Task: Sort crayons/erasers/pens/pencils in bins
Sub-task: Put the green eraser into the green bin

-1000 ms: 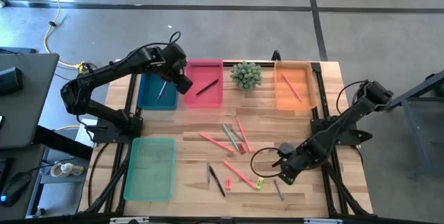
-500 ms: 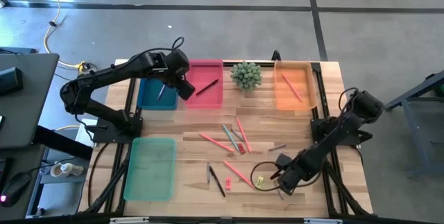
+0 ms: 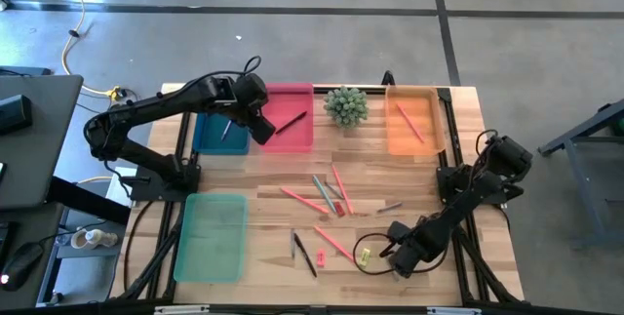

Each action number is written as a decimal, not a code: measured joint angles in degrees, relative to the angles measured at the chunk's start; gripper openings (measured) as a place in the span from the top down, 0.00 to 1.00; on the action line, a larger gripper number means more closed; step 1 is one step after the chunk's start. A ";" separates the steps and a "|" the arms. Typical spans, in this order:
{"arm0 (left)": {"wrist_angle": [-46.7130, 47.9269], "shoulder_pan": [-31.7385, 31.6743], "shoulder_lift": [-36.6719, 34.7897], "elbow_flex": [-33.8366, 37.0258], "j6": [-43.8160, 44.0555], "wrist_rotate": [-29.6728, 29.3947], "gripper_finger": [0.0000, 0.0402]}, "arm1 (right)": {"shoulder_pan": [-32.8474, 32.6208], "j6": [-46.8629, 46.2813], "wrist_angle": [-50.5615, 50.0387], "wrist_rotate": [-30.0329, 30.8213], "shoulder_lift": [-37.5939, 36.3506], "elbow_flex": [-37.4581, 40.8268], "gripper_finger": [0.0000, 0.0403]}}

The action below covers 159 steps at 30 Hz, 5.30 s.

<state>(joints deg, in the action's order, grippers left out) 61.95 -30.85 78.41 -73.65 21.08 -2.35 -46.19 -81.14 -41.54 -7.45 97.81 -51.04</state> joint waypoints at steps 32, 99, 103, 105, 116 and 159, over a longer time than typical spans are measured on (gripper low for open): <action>9.20 0.27 0.00 0.00 1.29 7.37 0.64 | 0.01 1.66 -2.04 1.36 0.75 -4.24 0.86; -24.94 16.02 0.02 0.02 22.61 10.56 0.64 | 34.34 52.86 16.72 40.03 0.38 -28.84 0.86; -25.03 16.00 0.00 0.02 23.98 10.42 0.64 | 35.51 55.24 20.08 40.99 0.36 -28.84 0.86; -25.05 16.02 0.00 0.02 24.02 9.98 0.64 | 36.03 56.12 21.35 40.97 0.36 -28.84 0.86; -25.23 15.88 0.86 0.02 25.29 8.98 0.64 | 37.22 63.73 28.01 40.26 0.36 -28.84 0.86; -26.10 15.98 1.75 0.02 22.23 6.61 0.98 | 39.10 69.66 26.42 39.17 0.33 -28.86 0.78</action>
<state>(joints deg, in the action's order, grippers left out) 35.85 -14.87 80.16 -73.63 43.31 4.26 -7.09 -11.49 -15.12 31.72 98.15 -79.90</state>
